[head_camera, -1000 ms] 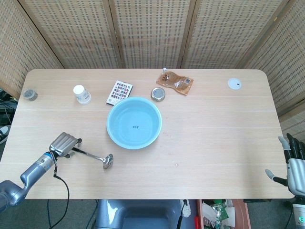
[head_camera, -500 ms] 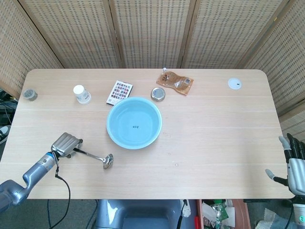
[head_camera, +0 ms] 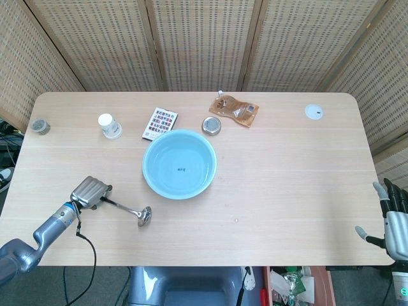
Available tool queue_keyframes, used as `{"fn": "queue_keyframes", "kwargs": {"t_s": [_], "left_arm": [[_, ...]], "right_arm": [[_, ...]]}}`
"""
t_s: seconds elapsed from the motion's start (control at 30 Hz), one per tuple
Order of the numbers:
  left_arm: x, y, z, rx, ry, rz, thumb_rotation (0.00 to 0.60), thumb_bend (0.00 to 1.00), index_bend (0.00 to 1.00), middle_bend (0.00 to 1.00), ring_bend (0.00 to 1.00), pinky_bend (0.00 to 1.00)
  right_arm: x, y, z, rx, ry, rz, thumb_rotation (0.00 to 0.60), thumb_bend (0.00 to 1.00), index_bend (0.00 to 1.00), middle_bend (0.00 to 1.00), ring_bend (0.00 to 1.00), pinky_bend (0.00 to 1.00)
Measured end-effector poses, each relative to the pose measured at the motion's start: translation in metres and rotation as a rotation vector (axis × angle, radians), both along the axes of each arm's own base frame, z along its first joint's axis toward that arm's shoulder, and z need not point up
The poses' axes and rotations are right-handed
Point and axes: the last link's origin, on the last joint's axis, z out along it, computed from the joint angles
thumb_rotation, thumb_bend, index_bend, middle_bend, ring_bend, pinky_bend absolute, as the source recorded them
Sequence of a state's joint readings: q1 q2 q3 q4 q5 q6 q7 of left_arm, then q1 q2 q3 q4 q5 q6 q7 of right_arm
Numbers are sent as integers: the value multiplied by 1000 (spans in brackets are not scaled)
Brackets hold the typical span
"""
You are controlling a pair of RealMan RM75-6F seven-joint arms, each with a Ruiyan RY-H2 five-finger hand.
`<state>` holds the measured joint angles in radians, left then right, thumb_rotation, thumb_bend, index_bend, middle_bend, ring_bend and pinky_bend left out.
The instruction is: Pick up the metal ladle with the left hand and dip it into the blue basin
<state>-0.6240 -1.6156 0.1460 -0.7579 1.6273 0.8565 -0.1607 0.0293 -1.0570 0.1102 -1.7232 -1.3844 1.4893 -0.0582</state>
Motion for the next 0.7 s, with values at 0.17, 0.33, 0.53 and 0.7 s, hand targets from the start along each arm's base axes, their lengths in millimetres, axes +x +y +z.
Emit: {"fn": "queue_keyframes", "kwargs": {"t_s": [0.17,0.33,0.53,0.7], "left_arm": [[1,0,-2,-4,17,-9,600,333,661,1000,1000,1000],[3,0,-2,-3,6,-5,600,427,841,1000,1000,1000],[9,1,6,20,-33,-24,600,483,952,1000,1000,1000],[19,1,20,49,-83,-53,600,488,975,1000,1000,1000]], "right_arm": [[1,0,0,1,-4,2,600,0,0,0,0,0],[1,1,1,-1,-5,2,600,0,0,0,0,0],[1,1,1,-3,-7,2,600,0,0,0,0,0],[2,2,2,-2,-9,7,600,0,0,0,0,0]]}}
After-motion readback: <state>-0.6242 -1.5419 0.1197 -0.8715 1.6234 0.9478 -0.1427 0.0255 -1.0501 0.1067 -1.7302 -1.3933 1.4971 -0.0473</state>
